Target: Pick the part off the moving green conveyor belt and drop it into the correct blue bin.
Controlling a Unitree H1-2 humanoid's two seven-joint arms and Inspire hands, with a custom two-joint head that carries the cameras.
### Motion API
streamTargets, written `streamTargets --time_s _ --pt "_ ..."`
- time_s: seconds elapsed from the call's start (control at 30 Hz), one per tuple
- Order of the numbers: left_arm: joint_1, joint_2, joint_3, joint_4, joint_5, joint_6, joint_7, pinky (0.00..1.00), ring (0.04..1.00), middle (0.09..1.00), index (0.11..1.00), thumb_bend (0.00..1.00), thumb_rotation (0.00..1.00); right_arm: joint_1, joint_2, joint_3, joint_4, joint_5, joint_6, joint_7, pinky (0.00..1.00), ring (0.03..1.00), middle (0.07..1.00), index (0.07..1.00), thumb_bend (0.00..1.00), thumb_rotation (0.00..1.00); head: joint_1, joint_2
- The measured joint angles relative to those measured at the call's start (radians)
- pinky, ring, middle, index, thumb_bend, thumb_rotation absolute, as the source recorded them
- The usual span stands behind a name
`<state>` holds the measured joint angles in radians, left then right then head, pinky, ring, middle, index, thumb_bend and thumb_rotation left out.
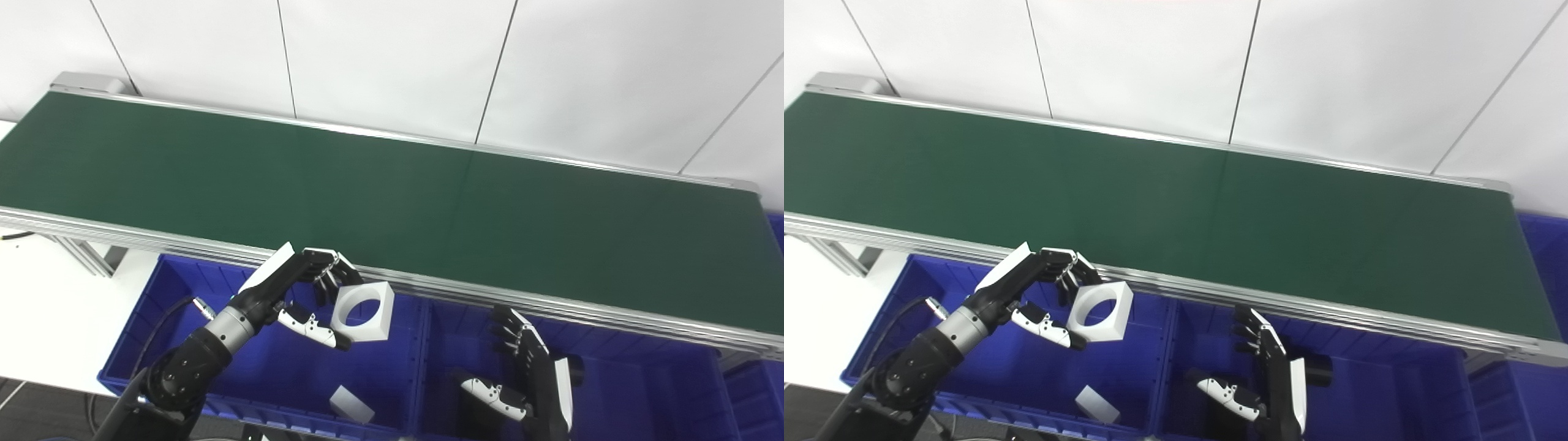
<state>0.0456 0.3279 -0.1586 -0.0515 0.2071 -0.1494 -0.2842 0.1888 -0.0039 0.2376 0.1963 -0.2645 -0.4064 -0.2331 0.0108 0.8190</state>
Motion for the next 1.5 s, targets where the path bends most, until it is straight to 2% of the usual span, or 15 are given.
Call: streamTargets --time_s 0.07,0.23,0.4,0.6,0.77,0.83,0.9,0.93,0.97,1.0,1.07,1.13,1.17,1.3,1.5 --pt "-0.001 0.001 -0.003 0.003 0.021 0.004 0.000 0.32 0.407 0.481 0.520 0.50 0.00 0.000 0.003 -0.006 0.000 -0.003 0.001 0.003 0.63 0.738 0.783 0.790 0.69 0.06 0.001 0.005" --pt "-0.019 0.001 -0.045 0.065 0.174 0.019 0.015 0.34 0.406 0.478 0.523 0.50 0.00 0.000 0.008 -0.015 -0.002 -0.004 0.001 0.020 0.64 0.745 0.786 0.791 0.68 0.07 0.011 0.014" --pt "-0.024 0.001 -0.077 0.148 0.364 0.034 0.105 0.36 0.417 0.476 0.513 0.50 0.00 0.002 0.016 -0.022 -0.012 -0.006 0.008 0.022 0.63 0.739 0.781 0.791 0.69 0.09 0.011 0.019" --pt "-0.025 0.001 -0.111 0.217 0.448 0.037 0.148 0.36 0.417 0.478 0.511 0.50 0.00 0.002 0.021 -0.028 -0.023 -0.010 0.016 0.025 0.63 0.738 0.781 0.791 0.69 0.09 0.017 0.019" --pt "-0.030 0.001 -0.125 0.232 0.522 0.092 0.166 0.39 0.419 0.484 0.517 0.50 0.00 0.002 0.022 -0.031 -0.023 -0.010 0.017 0.031 0.64 0.741 0.782 0.793 0.69 0.09 0.017 0.015" --pt "-0.030 0.001 -0.128 0.234 0.525 0.110 0.166 0.43 0.435 0.497 0.508 0.50 0.00 0.002 0.021 -0.032 -0.023 -0.010 0.017 0.038 0.63 0.736 0.779 0.792 0.69 0.08 0.015 0.012" --pt "-0.031 0.001 -0.130 0.231 0.522 0.129 0.152 0.47 0.445 0.503 0.501 0.50 0.00 0.000 0.022 -0.033 -0.023 -0.012 0.017 0.040 0.63 0.734 0.778 0.791 0.69 0.08 0.015 0.012" --pt "-0.031 0.003 -0.130 0.224 0.515 0.135 0.132 0.53 0.568 0.597 0.499 0.51 0.03 0.000 0.022 -0.035 -0.023 -0.014 0.017 0.041 0.63 0.734 0.778 0.791 0.69 0.08 0.017 0.011" --pt "-0.031 0.008 -0.131 0.213 0.505 0.142 0.107 0.58 0.643 0.658 0.606 0.67 0.01 -0.001 0.022 -0.036 -0.023 -0.014 0.017 0.042 0.63 0.735 0.779 0.791 0.69 0.09 0.018 0.009" --pt "-0.031 0.014 -0.131 0.194 0.484 0.153 0.081 0.62 0.704 0.711 0.679 0.75 0.03 -0.001 0.022 -0.037 -0.023 -0.014 0.017 0.042 0.63 0.736 0.779 0.792 0.69 0.09 0.018 0.008" --pt "-0.035 0.032 -0.130 0.154 0.447 0.177 0.017 0.71 0.809 0.803 0.782 0.82 0.11 -0.002 0.022 -0.039 -0.023 -0.014 0.017 0.045 0.63 0.735 0.778 0.790 0.68 0.08 0.018 0.006" --pt "-0.042 0.057 -0.131 0.116 0.417 0.200 -0.042 0.81 0.915 0.898 0.872 0.85 0.26 -0.002 0.022 -0.039 -0.023 -0.015 0.017 0.046 0.63 0.730 0.774 0.787 0.69 0.08 0.020 0.003" --pt "-0.047 0.070 -0.132 0.098 0.405 0.210 -0.079 0.82 0.923 0.905 0.878 0.85 0.27 -0.002 0.022 -0.039 -0.022 -0.017 0.017 0.046 0.63 0.730 0.773 0.787 0.69 0.08 0.020 0.003" --pt "-0.054 0.103 -0.136 0.043 0.362 0.251 -0.167 0.98 0.995 0.991 0.959 0.86 0.36 -0.002 0.022 -0.040 -0.022 -0.020 0.017 0.050 0.63 0.730 0.773 0.789 0.68 0.08 0.020 0.002" --pt "-0.038 0.114 -0.104 0.009 0.177 0.254 -0.246 0.91 1.000 1.000 0.988 0.83 0.39 -0.004 0.025 -0.042 -0.021 -0.021 0.017 0.058 0.62 0.724 0.769 0.786 0.69 0.08 0.017 0.000"
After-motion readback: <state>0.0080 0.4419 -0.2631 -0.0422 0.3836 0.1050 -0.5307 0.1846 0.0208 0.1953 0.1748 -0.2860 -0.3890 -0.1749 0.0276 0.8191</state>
